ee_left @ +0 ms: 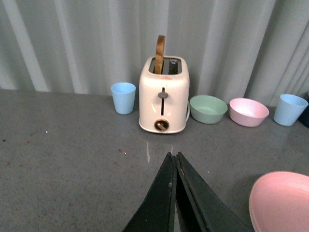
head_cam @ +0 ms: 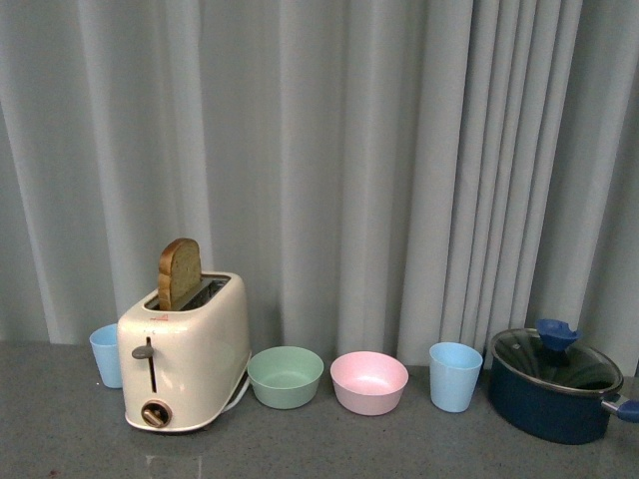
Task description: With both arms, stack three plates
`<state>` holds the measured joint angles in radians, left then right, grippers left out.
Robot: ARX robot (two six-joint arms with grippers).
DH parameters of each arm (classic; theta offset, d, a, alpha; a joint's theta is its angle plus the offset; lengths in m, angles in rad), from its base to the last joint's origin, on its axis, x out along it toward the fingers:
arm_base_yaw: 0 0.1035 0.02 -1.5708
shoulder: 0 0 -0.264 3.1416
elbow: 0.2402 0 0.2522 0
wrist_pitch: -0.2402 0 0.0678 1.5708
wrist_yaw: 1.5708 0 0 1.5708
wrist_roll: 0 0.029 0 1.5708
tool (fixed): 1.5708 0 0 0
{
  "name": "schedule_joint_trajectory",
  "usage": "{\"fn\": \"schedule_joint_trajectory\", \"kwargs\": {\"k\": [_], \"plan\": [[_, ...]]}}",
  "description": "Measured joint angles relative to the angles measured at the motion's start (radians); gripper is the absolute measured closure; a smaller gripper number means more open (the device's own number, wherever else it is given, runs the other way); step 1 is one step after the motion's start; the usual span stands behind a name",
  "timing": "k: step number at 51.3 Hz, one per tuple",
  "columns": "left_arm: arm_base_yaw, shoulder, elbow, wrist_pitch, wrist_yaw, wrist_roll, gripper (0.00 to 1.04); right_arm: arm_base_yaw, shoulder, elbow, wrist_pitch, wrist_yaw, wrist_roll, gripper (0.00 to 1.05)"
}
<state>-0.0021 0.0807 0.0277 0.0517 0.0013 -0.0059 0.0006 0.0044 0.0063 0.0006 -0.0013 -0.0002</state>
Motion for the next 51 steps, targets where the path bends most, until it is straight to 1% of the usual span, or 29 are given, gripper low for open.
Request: {"fn": "schedule_joint_trajectory", "kwargs": {"k": [3, 15, 16, 20, 30, 32, 33, 35, 36, 37, 38, 40, 41, 42, 43, 44, 45, 47, 49, 51], "plan": [[0.0, -0.056, 0.0, -0.045, -0.001, 0.0, 1.01, 0.0, 0.0, 0.0, 0.0, 0.0, 0.0, 0.07], [0.0, -0.077, 0.0, -0.051, -0.001, -0.001, 1.01, 0.0, 0.0, 0.0, 0.0, 0.0, 0.0, 0.07], [0.0, -0.077, 0.0, -0.051, -0.001, -0.001, 0.98, 0.0, 0.0, 0.0, 0.0, 0.0, 0.0, 0.07], [0.0, -0.077, 0.0, -0.051, -0.001, 0.0, 0.77, 0.0, 0.0, 0.0, 0.0, 0.0, 0.0, 0.07], [0.0, -0.077, 0.0, -0.051, -0.001, -0.001, 0.43, 0.0, 0.0, 0.0, 0.0, 0.0, 0.0, 0.07], [0.0, -0.077, 0.0, -0.051, -0.001, 0.0, 0.32, 0.0, 0.0, 0.0, 0.0, 0.0, 0.0, 0.07], [0.0, -0.077, 0.0, -0.051, -0.001, -0.001, 0.31, 0.002, 0.005, 0.001, -0.006, 0.014, 0.006, 0.07], [0.0, -0.077, 0.0, -0.051, -0.001, 0.0, 0.22, 0.008, 0.051, 0.043, -0.109, 0.103, 0.051, 0.07], [0.0, -0.077, 0.0, -0.051, -0.001, 0.0, 0.2, 0.0, 0.099, 0.074, -0.169, 0.137, 0.075, 0.07], [0.0, -0.077, 0.0, -0.051, -0.002, 0.0, 0.16, -0.024, 0.151, 0.101, -0.214, 0.141, 0.087, 0.07], [0.0, -0.077, 0.0, -0.051, -0.003, 0.0, 0.13, -0.063, 0.204, 0.123, -0.232, 0.121, 0.096, 0.07], [0.0, -0.077, 0.0, -0.051, 0.0, 0.0, 0.06, -0.163, 0.305, 0.15, -0.214, 0.048, 0.093, 0.07], [0.0, -0.077, 0.0, -0.051, -0.001, 0.002, 0.06, -0.251, 0.38, 0.168, -0.177, -0.027, 0.083, 0.07], [0.0, -0.077, 0.0, -0.051, -0.001, 0.002, 0.07, -0.31, 0.43, 0.181, -0.15, -0.079, 0.074, 0.07], [0.0, -0.077, 0.0, -0.051, -0.001, 0.002, 0.08, -0.401, 0.505, 0.203, -0.108, -0.146, 0.06, 0.07], [0.0, -0.077, 0.0, -0.051, -0.001, 0.002, 0.07, -0.459, 0.555, 0.22, -0.084, -0.209, 0.047, 0.07], [0.0, -0.077, 0.0, -0.051, -0.001, 0.002, 0.07, -0.49, 0.581, 0.229, -0.072, -0.236, 0.036, 0.07], [0.0, -0.077, 0.0, -0.051, -0.001, 0.002, 0.07, -0.601, 0.68, 0.265, -0.026, -0.326, 0.001, 0.07], [0.0, -0.078, 0.0, -0.051, -0.002, 0.002, 0.07, -0.697, 0.778, 0.301, 0.013, -0.372, -0.04, 0.07], [0.0, -0.077, 0.0, -0.051, -0.002, 0.002, 0.07, -0.773, 0.872, 0.333, 0.037, -0.376, -0.095, 0.07]]}}
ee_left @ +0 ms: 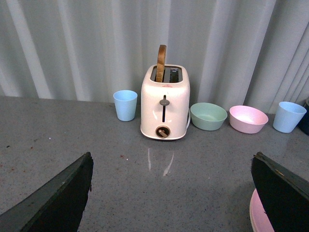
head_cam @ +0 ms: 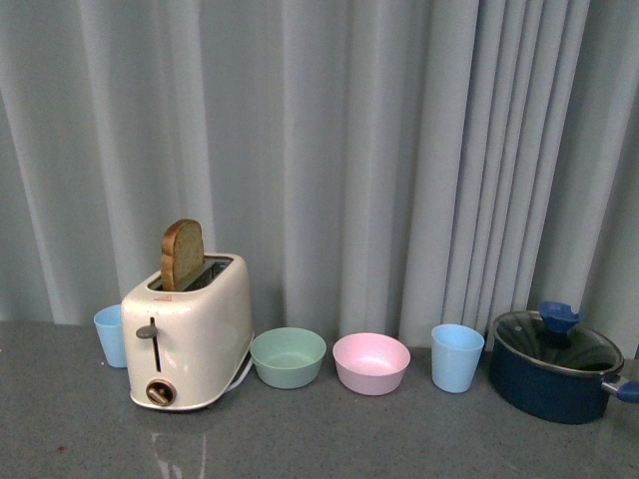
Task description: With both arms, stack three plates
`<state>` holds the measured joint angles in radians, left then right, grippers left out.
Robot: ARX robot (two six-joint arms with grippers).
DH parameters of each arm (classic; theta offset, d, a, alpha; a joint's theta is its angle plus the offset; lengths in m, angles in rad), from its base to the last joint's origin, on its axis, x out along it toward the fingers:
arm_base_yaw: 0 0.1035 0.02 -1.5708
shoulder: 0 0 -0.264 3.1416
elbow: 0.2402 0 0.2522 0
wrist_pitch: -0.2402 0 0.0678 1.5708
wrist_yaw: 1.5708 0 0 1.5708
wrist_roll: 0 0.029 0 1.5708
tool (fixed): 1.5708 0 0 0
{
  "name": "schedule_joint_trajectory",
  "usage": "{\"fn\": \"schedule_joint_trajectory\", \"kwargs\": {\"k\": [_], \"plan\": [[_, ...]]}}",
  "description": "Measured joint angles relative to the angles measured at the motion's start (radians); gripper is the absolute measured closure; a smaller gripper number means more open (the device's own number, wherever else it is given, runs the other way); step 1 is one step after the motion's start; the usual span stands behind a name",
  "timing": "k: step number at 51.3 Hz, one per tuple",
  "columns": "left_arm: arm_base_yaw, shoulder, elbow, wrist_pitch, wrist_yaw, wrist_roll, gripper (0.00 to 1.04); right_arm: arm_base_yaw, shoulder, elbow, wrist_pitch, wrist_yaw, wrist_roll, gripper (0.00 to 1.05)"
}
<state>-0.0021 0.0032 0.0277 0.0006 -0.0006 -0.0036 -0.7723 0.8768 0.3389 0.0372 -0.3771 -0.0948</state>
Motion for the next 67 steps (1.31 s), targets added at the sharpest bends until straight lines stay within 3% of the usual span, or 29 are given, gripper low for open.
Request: {"fn": "schedule_joint_trajectory", "kwargs": {"k": [5, 12, 35, 67], "plan": [[0.0, 0.0, 0.0, 0.0, 0.001, 0.0, 0.07, -0.108, 0.244, 0.056, 0.006, 0.0, -0.154, 0.07], [0.0, 0.0, 0.0, 0.0, 0.001, 0.0, 0.07, -0.09, 0.501, 0.066, 0.127, 0.035, -0.279, 0.07], [0.0, 0.0, 0.0, 0.0, 0.0, 0.0, 0.07, 0.183, 0.922, 0.153, 0.379, 0.063, -0.183, 0.07], [0.0, 0.0, 0.0, 0.0, 0.001, 0.0, 0.07, 0.351, 1.121, 0.164, 0.51, 0.027, -0.046, 0.07]]}}
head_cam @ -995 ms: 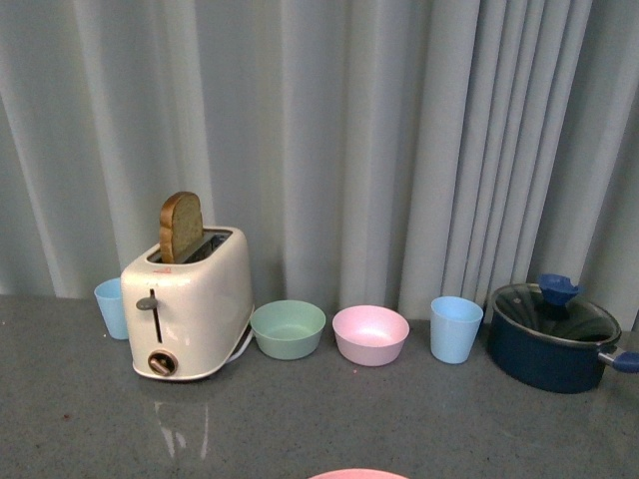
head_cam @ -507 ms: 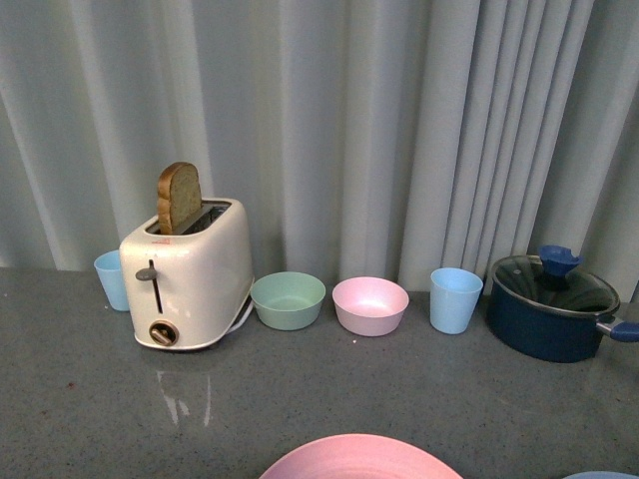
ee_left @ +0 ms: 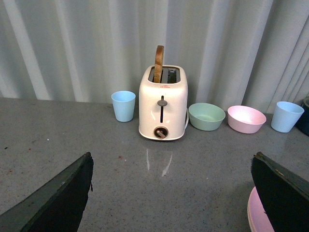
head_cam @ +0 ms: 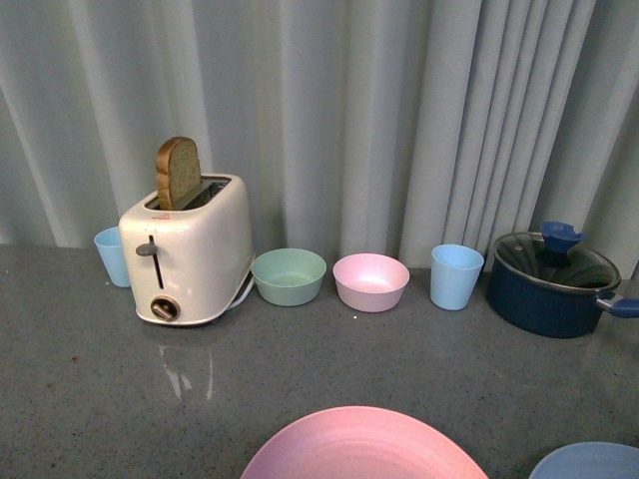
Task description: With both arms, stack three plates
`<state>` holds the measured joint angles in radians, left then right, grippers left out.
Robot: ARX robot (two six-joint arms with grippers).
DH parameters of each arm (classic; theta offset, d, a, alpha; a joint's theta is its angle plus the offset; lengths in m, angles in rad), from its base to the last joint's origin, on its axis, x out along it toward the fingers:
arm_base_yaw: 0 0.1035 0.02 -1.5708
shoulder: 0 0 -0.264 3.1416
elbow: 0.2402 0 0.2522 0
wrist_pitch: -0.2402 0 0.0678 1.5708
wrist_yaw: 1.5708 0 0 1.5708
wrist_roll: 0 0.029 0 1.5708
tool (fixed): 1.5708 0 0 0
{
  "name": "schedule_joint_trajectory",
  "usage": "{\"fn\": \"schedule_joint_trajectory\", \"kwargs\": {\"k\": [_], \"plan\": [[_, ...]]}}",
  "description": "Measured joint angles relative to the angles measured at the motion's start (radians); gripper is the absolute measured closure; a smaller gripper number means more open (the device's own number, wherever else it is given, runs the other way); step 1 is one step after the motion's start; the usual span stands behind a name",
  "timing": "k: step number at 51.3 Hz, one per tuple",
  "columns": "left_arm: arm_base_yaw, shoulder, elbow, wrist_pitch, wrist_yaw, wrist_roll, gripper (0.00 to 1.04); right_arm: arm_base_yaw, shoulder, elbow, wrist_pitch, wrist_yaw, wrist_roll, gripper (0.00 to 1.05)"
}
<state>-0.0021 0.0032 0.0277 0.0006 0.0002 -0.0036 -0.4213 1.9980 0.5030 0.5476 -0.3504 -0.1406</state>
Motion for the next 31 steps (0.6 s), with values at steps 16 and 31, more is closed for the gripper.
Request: {"fn": "schedule_joint_trajectory", "kwargs": {"k": [16, 31], "plan": [[0.0, 0.0, 0.0, 0.0, 0.0, 0.0, 0.07, 0.005, 0.039, -0.003, 0.026, -0.003, 0.01, 0.43], [0.0, 0.0, 0.0, 0.0, 0.0, 0.0, 0.07, -0.012, 0.023, -0.04, 0.065, -0.082, 0.017, 0.93]]}}
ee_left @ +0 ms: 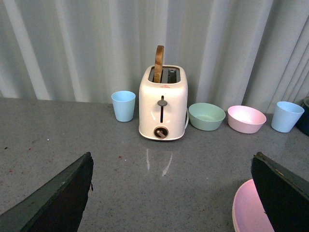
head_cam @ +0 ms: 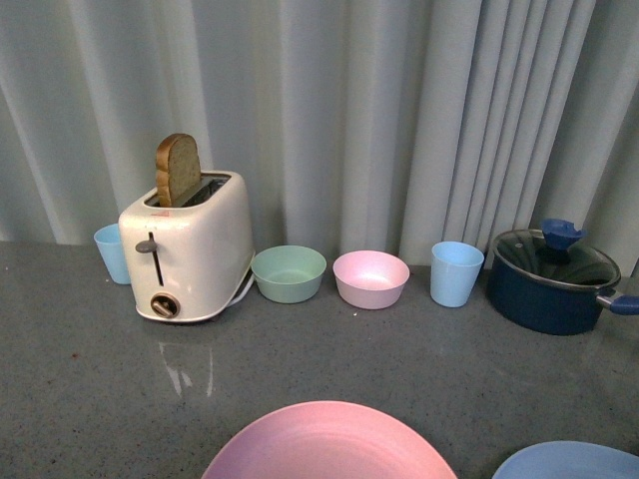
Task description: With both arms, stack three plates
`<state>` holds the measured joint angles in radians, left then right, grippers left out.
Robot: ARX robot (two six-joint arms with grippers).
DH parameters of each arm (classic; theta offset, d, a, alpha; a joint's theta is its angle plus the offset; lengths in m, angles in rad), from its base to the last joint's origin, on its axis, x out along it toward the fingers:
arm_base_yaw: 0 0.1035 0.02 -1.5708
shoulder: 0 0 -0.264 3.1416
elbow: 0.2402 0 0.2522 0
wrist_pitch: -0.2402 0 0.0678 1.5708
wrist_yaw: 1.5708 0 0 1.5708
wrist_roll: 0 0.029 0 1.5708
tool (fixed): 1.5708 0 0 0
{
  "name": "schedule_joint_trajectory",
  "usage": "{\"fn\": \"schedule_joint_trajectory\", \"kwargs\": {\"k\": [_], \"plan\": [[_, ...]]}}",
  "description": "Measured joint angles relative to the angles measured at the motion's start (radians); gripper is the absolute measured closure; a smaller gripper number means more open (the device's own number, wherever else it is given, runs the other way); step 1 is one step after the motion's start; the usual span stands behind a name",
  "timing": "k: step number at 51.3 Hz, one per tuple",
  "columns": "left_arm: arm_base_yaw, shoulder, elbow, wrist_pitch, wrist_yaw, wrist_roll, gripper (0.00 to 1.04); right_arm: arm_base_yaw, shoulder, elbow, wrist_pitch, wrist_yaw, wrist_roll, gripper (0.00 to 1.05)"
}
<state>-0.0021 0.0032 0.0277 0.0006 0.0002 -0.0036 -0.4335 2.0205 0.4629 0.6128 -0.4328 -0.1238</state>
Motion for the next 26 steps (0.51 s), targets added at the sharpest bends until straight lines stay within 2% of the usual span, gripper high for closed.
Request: {"fn": "schedule_joint_trajectory", "kwargs": {"k": [4, 12, 18, 26], "plan": [[0.0, 0.0, 0.0, 0.0, 0.0, 0.0, 0.07, -0.027, -0.032, -0.018, 0.001, -0.051, 0.004, 1.01], [0.0, 0.0, 0.0, 0.0, 0.0, 0.0, 0.07, -0.08, -0.089, -0.028, -0.055, -0.08, 0.002, 1.01], [0.0, 0.0, 0.0, 0.0, 0.0, 0.0, 0.07, -0.131, -0.22, -0.029, -0.165, -0.114, -0.028, 1.01], [0.0, 0.0, 0.0, 0.0, 0.0, 0.0, 0.07, -0.102, -0.441, -0.001, -0.277, -0.199, -0.008, 1.01]]}}
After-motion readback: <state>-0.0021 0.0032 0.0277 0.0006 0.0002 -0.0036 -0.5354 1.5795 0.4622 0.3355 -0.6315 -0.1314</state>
